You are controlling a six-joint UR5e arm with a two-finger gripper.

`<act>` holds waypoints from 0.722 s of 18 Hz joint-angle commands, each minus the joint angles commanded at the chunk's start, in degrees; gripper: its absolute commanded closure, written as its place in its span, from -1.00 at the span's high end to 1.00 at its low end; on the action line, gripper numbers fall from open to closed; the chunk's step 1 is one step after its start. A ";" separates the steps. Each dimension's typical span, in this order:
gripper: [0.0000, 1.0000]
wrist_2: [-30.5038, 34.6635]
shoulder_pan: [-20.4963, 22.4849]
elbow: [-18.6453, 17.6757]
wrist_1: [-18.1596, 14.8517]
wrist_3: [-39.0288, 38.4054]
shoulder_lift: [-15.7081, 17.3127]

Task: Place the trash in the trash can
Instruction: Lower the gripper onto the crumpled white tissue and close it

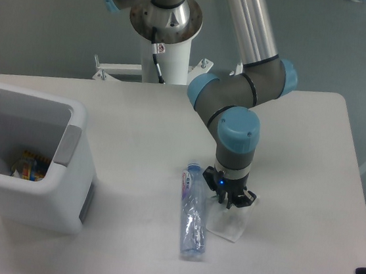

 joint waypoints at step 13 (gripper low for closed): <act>-1.00 -10.70 0.70 5.79 0.09 -6.84 1.58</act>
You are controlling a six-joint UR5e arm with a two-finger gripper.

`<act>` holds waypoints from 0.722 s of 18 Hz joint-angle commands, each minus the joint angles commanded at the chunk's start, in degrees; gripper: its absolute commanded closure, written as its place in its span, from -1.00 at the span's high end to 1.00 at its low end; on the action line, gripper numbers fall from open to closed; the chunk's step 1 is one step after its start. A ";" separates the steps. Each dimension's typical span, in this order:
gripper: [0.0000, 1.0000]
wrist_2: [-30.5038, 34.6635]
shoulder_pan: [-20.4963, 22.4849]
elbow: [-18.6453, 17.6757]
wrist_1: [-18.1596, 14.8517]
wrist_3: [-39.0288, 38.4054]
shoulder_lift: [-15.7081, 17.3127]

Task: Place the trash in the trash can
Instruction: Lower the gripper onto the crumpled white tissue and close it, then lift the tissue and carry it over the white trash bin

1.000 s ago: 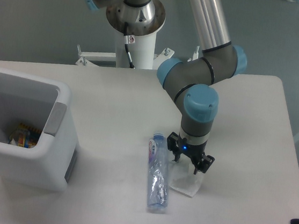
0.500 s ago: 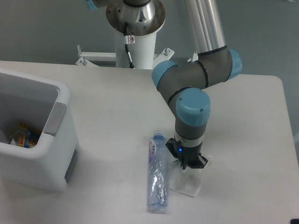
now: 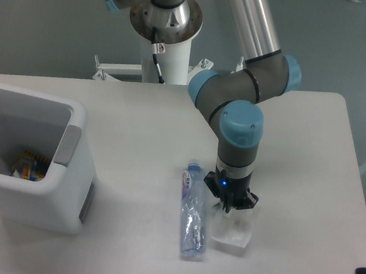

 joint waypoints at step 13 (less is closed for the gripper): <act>-1.00 -13.28 0.79 -0.43 -0.79 -9.67 3.86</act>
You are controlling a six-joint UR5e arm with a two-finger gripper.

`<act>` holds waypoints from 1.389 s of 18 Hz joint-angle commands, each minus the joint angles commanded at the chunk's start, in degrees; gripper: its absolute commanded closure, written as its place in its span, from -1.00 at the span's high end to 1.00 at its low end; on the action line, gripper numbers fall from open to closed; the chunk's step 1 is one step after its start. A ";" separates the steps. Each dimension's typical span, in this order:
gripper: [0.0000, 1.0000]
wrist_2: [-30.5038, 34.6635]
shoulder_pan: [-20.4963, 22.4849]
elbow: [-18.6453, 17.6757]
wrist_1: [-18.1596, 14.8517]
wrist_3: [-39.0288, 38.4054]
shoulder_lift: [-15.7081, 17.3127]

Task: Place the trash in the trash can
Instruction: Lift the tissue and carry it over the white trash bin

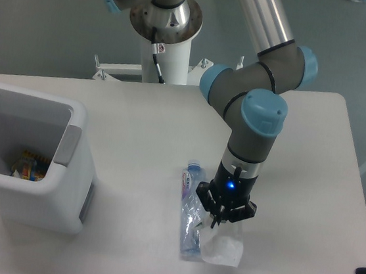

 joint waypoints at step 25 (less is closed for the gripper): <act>-1.00 -17.67 -8.35 0.08 0.18 -10.21 13.90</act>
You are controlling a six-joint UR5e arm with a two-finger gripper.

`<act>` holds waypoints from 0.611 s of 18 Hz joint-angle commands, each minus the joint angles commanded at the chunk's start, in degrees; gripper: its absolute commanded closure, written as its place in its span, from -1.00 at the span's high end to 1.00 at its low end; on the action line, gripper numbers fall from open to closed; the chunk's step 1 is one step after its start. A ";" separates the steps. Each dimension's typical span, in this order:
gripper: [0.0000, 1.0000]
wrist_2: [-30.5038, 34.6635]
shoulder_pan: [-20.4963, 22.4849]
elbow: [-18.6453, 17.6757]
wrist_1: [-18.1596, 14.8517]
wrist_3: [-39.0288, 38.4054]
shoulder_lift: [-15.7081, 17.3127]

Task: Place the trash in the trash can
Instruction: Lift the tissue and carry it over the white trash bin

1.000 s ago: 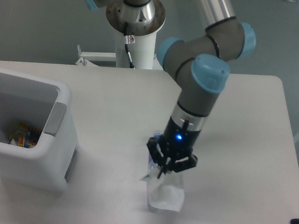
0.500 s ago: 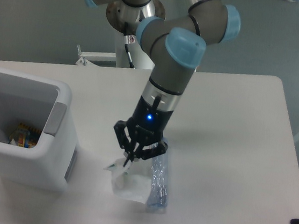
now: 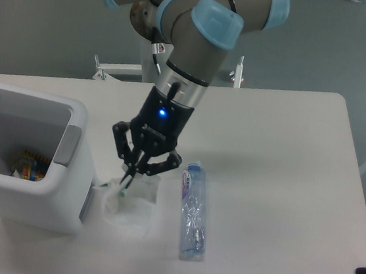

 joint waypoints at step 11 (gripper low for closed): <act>-1.00 -4.31 -5.10 -1.74 0.00 -7.47 5.44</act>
